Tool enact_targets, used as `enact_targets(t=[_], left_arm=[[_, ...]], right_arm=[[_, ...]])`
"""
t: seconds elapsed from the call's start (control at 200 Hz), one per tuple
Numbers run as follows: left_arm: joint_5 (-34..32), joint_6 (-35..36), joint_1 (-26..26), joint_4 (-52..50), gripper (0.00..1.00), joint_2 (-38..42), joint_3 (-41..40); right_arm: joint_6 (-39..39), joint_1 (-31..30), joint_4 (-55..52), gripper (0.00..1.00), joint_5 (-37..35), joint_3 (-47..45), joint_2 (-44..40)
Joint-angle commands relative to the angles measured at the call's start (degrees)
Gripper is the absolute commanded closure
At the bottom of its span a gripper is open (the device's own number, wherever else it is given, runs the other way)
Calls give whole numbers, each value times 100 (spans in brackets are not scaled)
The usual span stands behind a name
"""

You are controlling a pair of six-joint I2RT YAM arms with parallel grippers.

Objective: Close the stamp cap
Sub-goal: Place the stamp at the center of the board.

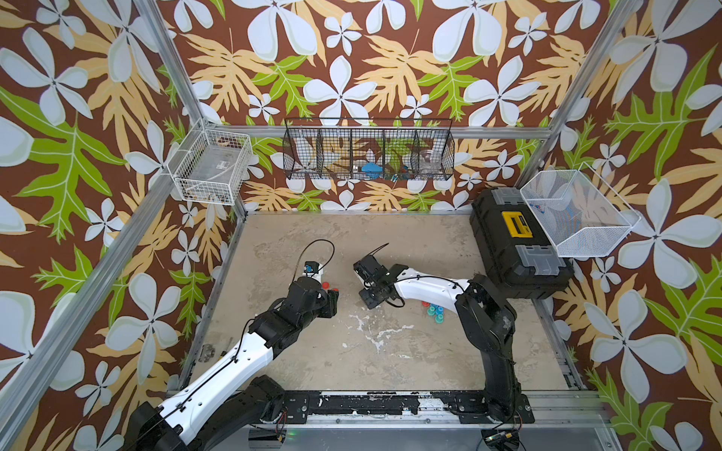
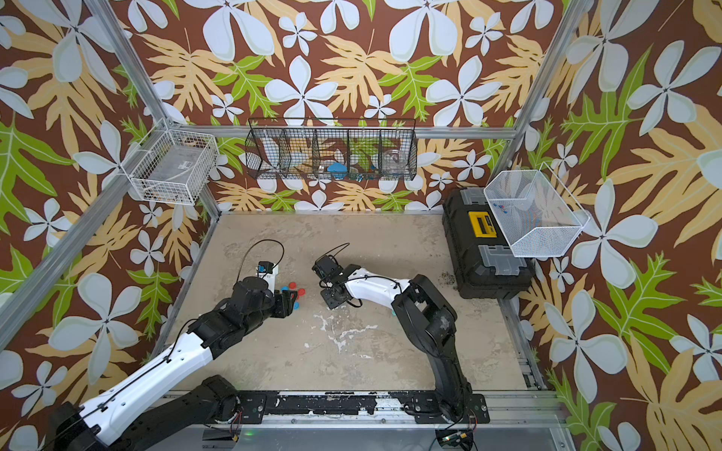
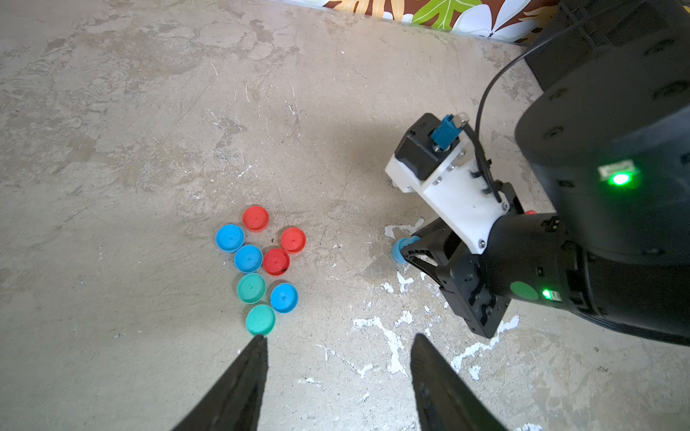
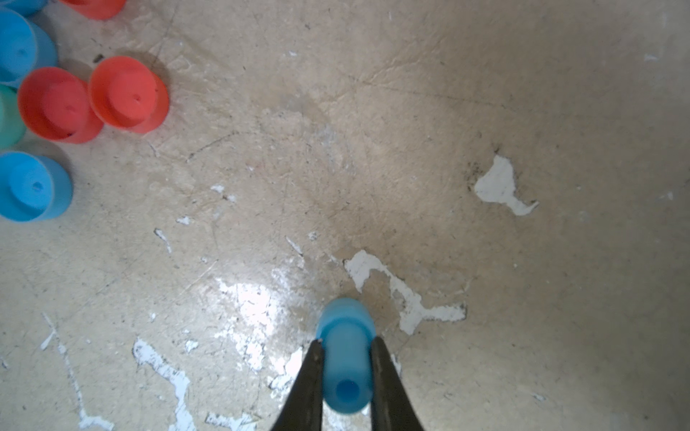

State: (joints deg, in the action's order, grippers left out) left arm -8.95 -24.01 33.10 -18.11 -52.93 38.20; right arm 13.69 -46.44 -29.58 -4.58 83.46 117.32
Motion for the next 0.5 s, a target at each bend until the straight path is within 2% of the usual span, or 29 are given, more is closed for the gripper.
enact_targets(t=[0.0,0.265,0.495], left_arm=[[-1,-32,-14,15,37,8,4],[7,-42,-21,18,37,19,4],[33,-42,-14,14,37,-5,3]], right_arm=[[2,148,-502,92,-119,34,55],[-303,771,-806,92,-228,684,39],[-520,1218,-1192,92,-197,1927,607]])
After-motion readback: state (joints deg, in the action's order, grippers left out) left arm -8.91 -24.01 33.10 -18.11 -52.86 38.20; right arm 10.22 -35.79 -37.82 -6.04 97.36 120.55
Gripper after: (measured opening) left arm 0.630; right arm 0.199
